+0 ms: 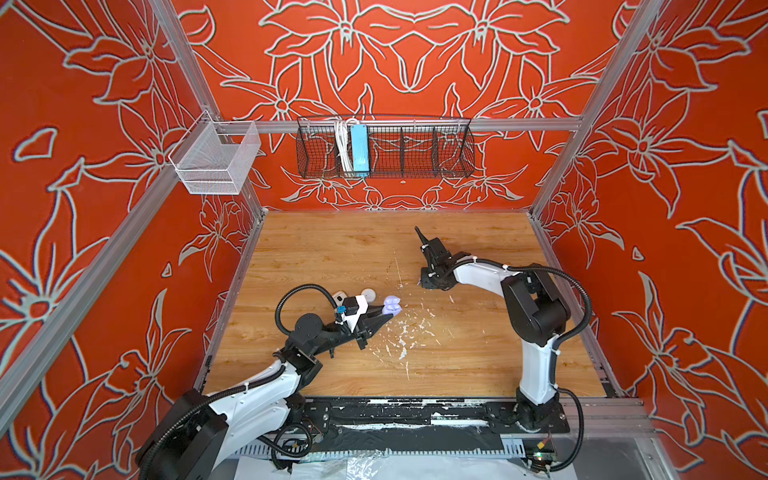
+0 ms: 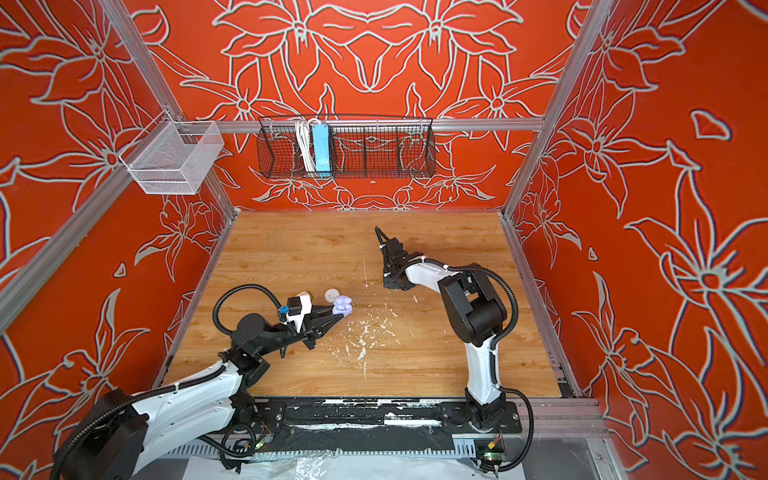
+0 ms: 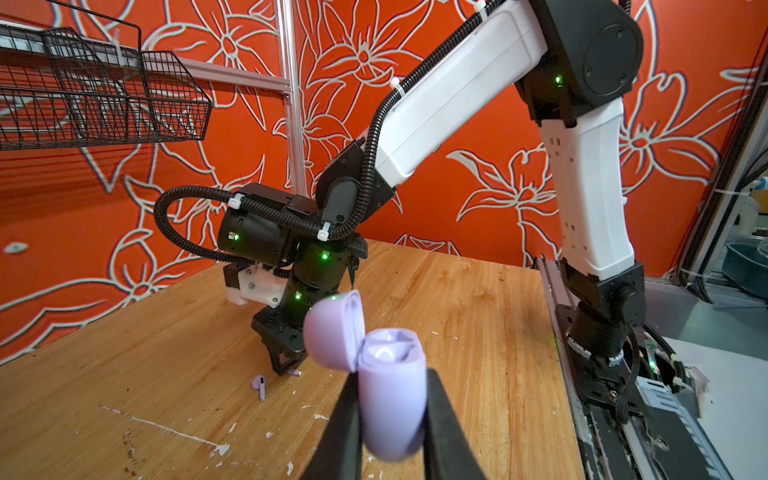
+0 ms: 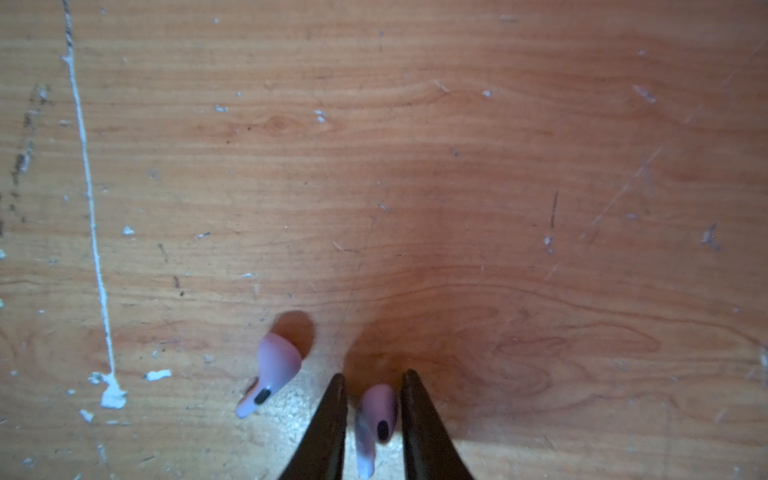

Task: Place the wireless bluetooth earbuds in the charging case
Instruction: 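Lower the right gripper and close it on one lilac earbud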

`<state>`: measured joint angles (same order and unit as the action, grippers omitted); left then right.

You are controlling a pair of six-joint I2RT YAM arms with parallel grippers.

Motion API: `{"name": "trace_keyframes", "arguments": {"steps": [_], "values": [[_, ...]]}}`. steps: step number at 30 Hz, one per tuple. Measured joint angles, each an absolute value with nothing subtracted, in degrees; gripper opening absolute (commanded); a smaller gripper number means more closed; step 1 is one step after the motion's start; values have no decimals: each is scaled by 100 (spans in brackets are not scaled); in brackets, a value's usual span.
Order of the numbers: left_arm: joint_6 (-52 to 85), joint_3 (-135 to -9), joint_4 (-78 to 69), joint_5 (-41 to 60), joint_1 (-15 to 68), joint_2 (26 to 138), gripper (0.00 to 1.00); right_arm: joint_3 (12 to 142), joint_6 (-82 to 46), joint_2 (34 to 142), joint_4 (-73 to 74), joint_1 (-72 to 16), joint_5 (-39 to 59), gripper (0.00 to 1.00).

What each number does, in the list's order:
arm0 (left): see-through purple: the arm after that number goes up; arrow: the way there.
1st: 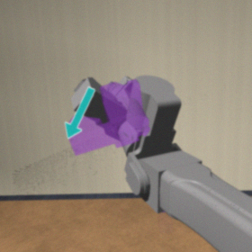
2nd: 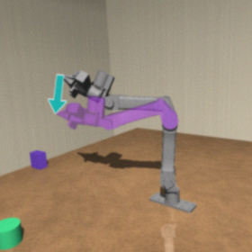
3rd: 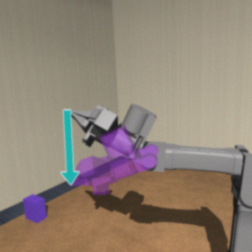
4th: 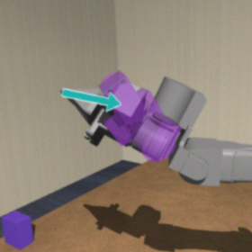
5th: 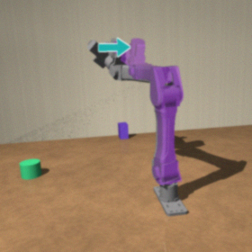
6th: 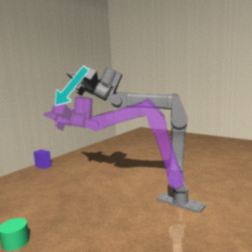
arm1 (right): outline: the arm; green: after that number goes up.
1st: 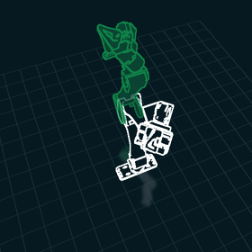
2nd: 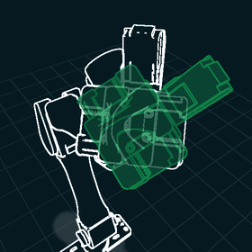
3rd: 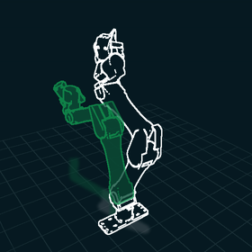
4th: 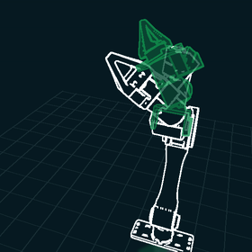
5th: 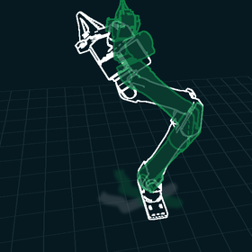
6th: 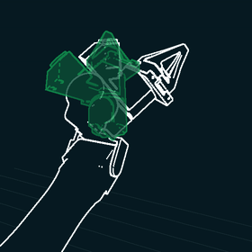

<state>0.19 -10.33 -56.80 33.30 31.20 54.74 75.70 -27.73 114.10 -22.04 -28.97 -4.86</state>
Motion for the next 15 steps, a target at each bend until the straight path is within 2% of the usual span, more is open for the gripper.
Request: {"name": "trace_keyframes", "arguments": {"steps": [10, 15], "values": [[-3, -1033, -5636, 3332, 3124, 5470, 0, 7555, -2773, 11397, -2209, -2945, -493, 28], [-5, -1033, -5618, 3330, 3127, 5470, 0, 7524, -2770, 11375, -2213, -2969, -510, 24]]}}
